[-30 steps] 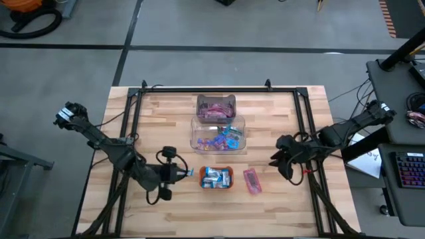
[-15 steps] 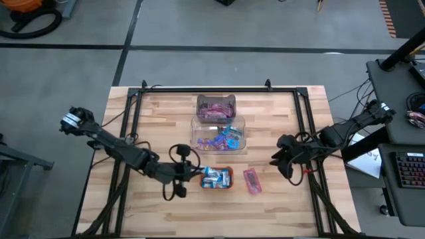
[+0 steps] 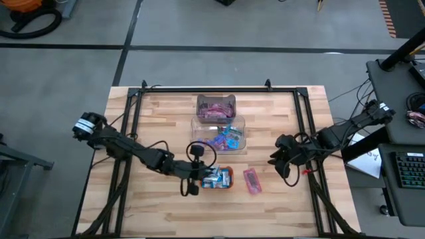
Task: Sort candy
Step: Put the white chocolate bar into the orange bin, then put the red candy into the black transparent bin
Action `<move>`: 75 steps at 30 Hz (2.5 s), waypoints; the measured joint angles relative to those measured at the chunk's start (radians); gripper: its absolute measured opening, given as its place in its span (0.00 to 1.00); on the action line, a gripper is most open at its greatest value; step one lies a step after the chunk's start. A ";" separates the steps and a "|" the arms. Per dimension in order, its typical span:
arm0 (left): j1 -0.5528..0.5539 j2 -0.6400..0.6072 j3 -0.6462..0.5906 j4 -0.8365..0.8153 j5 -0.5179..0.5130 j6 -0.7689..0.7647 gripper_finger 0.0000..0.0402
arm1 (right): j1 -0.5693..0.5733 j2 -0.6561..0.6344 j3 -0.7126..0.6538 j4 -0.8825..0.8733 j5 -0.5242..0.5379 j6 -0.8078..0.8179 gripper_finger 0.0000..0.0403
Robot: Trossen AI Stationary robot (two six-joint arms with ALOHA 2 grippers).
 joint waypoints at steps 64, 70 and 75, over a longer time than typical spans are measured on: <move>0.034 0.026 0.019 -0.035 0.130 -0.071 0.36 | -0.001 0.197 0.000 0.064 0.000 0.311 0.35; 0.034 -0.110 0.017 -0.139 0.122 -0.010 0.36 | -0.001 0.236 0.000 0.121 -0.001 0.326 0.35; 0.031 -0.246 -0.037 -0.162 0.121 0.023 0.36 | -0.001 0.313 0.000 0.193 -0.024 0.327 0.35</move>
